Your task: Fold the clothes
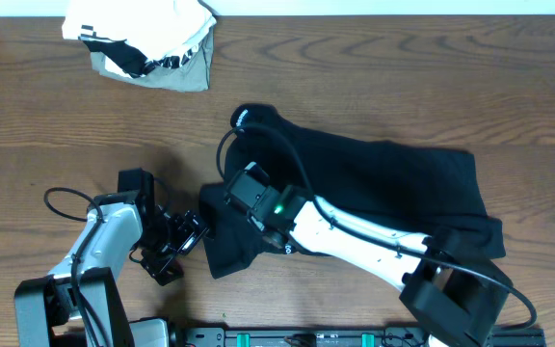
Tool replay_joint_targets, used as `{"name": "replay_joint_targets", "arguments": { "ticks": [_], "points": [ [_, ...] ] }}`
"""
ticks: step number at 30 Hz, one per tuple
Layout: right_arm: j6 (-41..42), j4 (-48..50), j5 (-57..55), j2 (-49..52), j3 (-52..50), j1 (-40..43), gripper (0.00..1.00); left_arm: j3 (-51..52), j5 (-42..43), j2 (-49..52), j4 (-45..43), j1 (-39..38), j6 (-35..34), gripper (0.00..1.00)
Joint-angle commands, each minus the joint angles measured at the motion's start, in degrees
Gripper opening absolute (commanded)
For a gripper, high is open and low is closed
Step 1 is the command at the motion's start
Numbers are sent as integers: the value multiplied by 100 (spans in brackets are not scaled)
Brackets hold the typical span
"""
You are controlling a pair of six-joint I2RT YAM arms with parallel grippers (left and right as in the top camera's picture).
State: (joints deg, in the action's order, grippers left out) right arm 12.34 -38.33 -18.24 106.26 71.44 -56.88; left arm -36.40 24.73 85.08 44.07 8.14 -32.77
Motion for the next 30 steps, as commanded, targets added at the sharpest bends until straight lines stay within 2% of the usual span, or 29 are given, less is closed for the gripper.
{"name": "replay_joint_targets", "arguments": {
  "ticks": [1,21,22,24,26,27,30],
  "points": [
    [-24,-2,-85,24,94,142,1,160,-308,221,-452,31,468,98],
    [-131,1010,-151,24,94,1897,1,160,-308,221,-457,31,468,98],
    [-129,1008,-151,24,94,1961,4,160,-308,221,-457,31,468,98],
    [-125,984,-164,24,94,2090,24,160,-308,221,-457,31,468,98],
    [-118,901,-164,17,103,2175,59,160,-308,221,-452,31,468,98],
    [-61,791,-164,9,122,2203,66,160,-306,221,-444,31,470,98],
    [101,339,-166,-63,254,2216,76,160,-249,219,-367,31,520,98]
  ]
}}
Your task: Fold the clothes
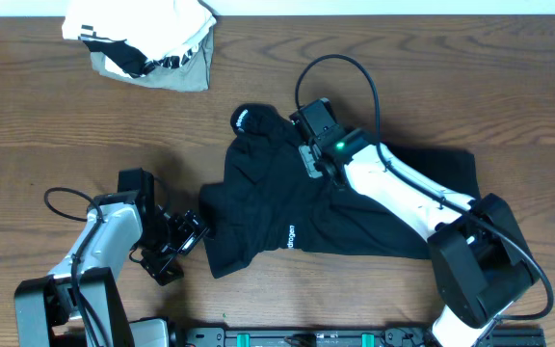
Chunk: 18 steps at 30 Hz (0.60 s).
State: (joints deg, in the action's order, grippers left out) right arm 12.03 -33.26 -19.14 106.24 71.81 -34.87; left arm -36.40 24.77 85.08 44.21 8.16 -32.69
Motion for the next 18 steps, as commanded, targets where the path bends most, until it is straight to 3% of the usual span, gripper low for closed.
{"name": "replay_joint_targets", "arguments": {
  "ticks": [1,3,6,12,14,18],
  "points": [
    [190,-354,-83,-96,282,15,83,157,-120,214,-378,28,654,98],
    [411,-778,-83,-219,433,15,92,157,236,212,-374,28,970,98],
    [968,-1530,-81,-549,629,15,94,140,699,188,-251,15,1320,98],
    [2124,-3180,-59,-1508,684,37,99,44,761,-205,358,-400,1884,94],
    [2535,-3764,-26,-1764,682,70,98,44,761,-505,472,-717,1915,94],
    [3161,-4570,48,-2142,682,149,85,37,758,-1167,457,-1416,1849,91]
  ]
}}
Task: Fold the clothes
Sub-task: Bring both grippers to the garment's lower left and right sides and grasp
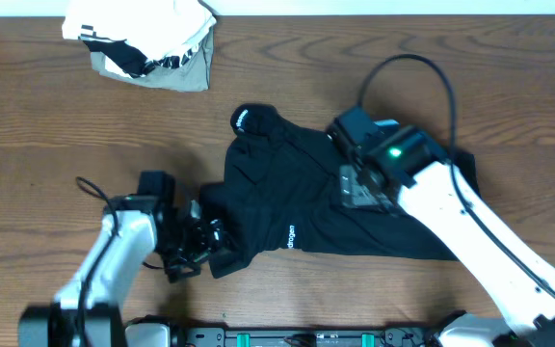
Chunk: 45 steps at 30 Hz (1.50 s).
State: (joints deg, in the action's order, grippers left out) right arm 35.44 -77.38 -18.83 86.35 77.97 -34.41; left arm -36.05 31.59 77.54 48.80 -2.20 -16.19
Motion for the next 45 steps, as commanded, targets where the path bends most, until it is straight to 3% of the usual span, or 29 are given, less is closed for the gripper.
{"name": "replay_joint_targets", "arguments": {
  "ticks": [1,4,9,14,27,33,37,45],
  "points": [
    [927,-260,33,-234,66,133,82,-13,74,-590,-17,-570,127,89],
    [1023,-306,393,-417,33,229,72,-46,72,-1001,-142,-1110,-118,82],
    [1025,-140,1207,-470,-258,291,74,-46,-188,-1178,-686,-1989,-754,81],
    [1563,289,1644,-470,-881,352,75,-46,-756,-894,-1381,-2422,-1224,81],
    [2433,1375,3010,-470,-2310,966,77,-46,-973,472,-2579,-2424,-1222,82],
    [2605,1971,3327,-470,-2905,1005,78,-46,-1263,822,-2490,-2385,-1285,80],
    [2669,2271,3324,-470,-3169,1134,79,-46,-1714,839,-2090,-2094,-1609,69],
    [2664,2428,3322,-470,-3226,1388,80,-46,-1731,839,-1515,-1239,-1357,69]
  ]
}}
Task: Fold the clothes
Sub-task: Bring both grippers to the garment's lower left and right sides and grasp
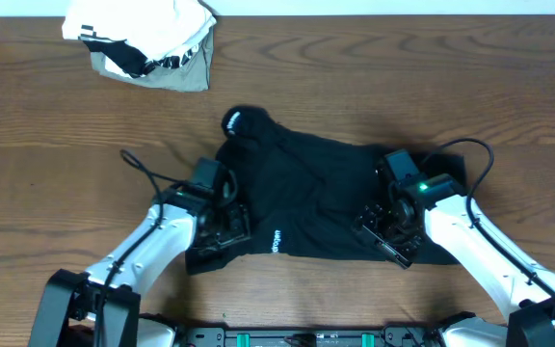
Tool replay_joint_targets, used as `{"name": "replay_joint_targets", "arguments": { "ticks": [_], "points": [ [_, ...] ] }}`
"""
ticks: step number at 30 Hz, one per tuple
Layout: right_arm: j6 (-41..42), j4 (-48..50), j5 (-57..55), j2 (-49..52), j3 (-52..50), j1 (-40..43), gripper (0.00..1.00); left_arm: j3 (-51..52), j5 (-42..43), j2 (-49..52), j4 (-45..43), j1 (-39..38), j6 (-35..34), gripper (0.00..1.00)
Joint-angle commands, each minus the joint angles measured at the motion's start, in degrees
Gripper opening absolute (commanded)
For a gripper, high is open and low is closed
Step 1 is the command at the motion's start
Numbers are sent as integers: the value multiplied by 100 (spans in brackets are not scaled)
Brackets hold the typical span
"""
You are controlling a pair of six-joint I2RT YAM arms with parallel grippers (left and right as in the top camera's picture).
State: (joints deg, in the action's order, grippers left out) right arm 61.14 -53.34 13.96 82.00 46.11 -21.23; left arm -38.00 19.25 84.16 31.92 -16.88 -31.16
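A black hooded garment [306,193] lies crumpled mid-table, its hood tip [234,120] pointing to the far left and white lettering [277,239] near its front edge. My left gripper [227,229] is down on the garment's front left part. My right gripper [382,234] is down on its front right part. Both sets of fingers are dark against the black cloth, so their state does not show.
A bundle of white, black and grey clothes [147,43] lies at the far left of the wooden table [46,145]. Cables loop from both wrists over the table. A dark rail runs along the front edge [306,337].
My left gripper has moved right, from the garment's front left corner onto the cloth. My right gripper has come nearer and lower, onto the front right part. The garment sits slightly further left and more bunched.
At first my right arm reached across to the garment's left side while my left gripper rested on bare table. The right gripper was then near the hood, then over the middle right. The left reached the cloth's corner; now both sit on its front part.
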Motion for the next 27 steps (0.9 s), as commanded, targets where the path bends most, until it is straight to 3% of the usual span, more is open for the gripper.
{"name": "replay_joint_targets", "arguments": {
  "ticks": [1,11,27],
  "points": [
    [94,37,42,-35,-39,70,80,149,-496,177,225,308,212,69],
    [168,83,190,-35,-166,-26,79,149,-575,177,352,715,501,69],
    [1919,675,254,-35,-719,-470,79,149,-688,177,431,734,498,70]
  ]
}}
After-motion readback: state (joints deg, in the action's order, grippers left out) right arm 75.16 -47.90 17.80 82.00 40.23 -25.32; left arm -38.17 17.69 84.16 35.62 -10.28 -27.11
